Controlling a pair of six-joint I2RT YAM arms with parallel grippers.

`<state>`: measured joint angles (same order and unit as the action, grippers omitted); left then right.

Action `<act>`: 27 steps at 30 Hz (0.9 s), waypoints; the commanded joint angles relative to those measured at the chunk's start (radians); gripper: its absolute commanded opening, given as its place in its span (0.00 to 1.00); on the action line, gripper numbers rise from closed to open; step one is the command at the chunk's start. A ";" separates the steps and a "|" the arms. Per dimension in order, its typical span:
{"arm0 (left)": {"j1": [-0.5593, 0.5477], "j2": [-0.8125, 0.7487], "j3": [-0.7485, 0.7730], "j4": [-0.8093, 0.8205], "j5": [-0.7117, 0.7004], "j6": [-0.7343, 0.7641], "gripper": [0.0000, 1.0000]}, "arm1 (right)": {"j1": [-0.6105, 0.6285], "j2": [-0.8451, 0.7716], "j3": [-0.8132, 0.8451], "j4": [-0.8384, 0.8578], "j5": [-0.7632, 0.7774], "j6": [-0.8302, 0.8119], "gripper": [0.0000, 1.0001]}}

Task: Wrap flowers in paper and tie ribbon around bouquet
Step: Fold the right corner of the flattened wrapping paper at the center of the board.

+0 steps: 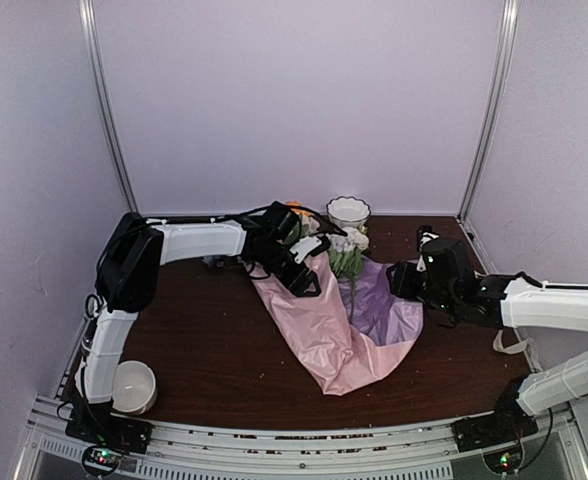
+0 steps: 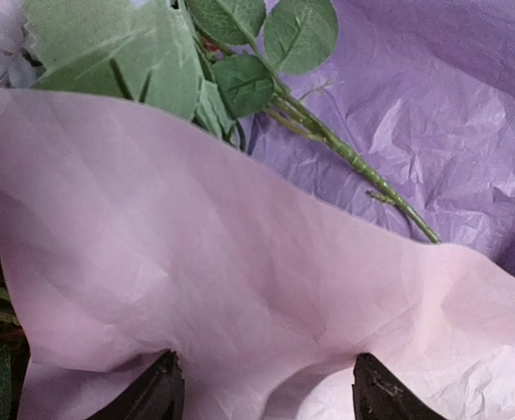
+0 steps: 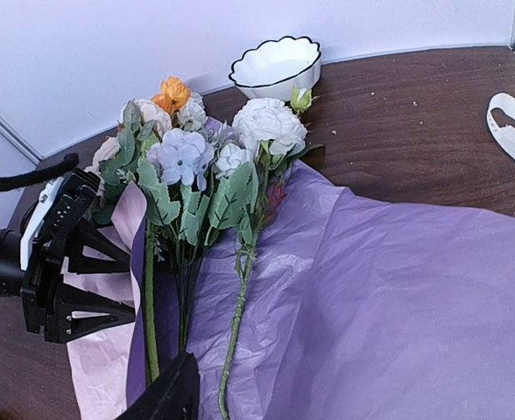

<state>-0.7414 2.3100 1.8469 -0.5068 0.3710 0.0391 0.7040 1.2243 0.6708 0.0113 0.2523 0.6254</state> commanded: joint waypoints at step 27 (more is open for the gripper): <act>-0.014 0.069 0.094 -0.038 -0.005 0.035 0.69 | 0.150 0.050 0.189 -0.360 0.295 -0.187 0.00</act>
<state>-0.7483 2.3371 1.8908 -0.5304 0.3641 0.0589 0.7517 1.2015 0.7410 -0.2840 0.4366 0.5694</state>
